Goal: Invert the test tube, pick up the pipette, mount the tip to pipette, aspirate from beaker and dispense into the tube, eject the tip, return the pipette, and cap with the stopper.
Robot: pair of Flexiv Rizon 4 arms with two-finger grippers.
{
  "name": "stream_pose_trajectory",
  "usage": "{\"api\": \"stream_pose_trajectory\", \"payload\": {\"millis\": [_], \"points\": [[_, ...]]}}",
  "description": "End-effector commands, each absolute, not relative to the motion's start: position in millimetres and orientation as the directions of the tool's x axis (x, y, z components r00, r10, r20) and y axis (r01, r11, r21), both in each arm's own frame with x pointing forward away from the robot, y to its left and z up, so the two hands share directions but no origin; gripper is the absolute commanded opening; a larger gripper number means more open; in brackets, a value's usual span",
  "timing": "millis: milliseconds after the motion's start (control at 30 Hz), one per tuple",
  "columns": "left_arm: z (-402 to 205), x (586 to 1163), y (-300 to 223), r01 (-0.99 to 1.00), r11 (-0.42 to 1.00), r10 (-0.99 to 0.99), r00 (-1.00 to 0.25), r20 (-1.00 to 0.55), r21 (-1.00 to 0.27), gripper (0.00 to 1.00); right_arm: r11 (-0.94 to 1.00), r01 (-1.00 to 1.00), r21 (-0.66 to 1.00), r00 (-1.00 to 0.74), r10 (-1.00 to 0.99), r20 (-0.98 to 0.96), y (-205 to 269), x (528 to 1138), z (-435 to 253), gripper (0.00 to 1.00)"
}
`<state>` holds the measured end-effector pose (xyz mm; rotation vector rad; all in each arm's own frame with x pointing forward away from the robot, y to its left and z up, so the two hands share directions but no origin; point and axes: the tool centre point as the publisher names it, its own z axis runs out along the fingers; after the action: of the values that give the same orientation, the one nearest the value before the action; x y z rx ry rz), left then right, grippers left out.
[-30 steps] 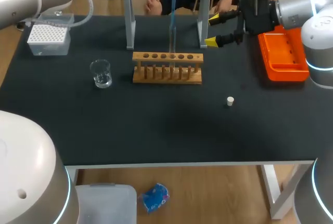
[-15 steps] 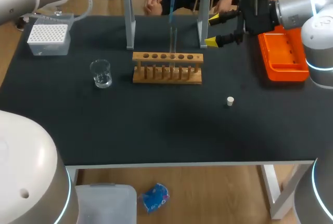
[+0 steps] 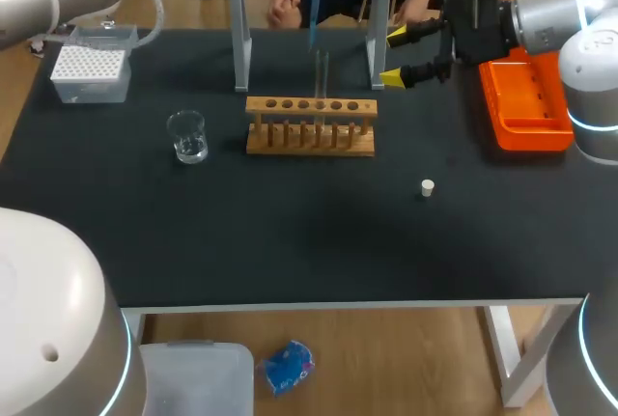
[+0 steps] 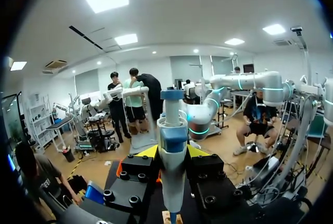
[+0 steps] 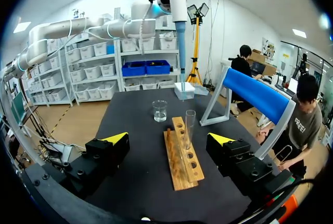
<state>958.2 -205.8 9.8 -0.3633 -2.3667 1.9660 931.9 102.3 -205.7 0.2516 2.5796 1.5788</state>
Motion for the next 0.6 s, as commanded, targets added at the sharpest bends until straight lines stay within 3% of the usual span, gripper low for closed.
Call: {"api": "stream_pose_trajectory", "payload": {"millis": [33, 600], "points": [[9, 949, -203, 0.153, 0.165, 0.181, -0.976, -0.123, -0.974, 0.0, 0.448, 0.085, 0.89, -0.98, 0.197, -0.005, 102, 932, -206, 1.0], [6, 936, -206, 0.157, 0.157, 0.189, -0.974, -0.126, -0.975, 0.0, 0.448, 0.085, 0.89, -0.98, 0.197, -0.005, 102, 932, -206, 1.0]]}}
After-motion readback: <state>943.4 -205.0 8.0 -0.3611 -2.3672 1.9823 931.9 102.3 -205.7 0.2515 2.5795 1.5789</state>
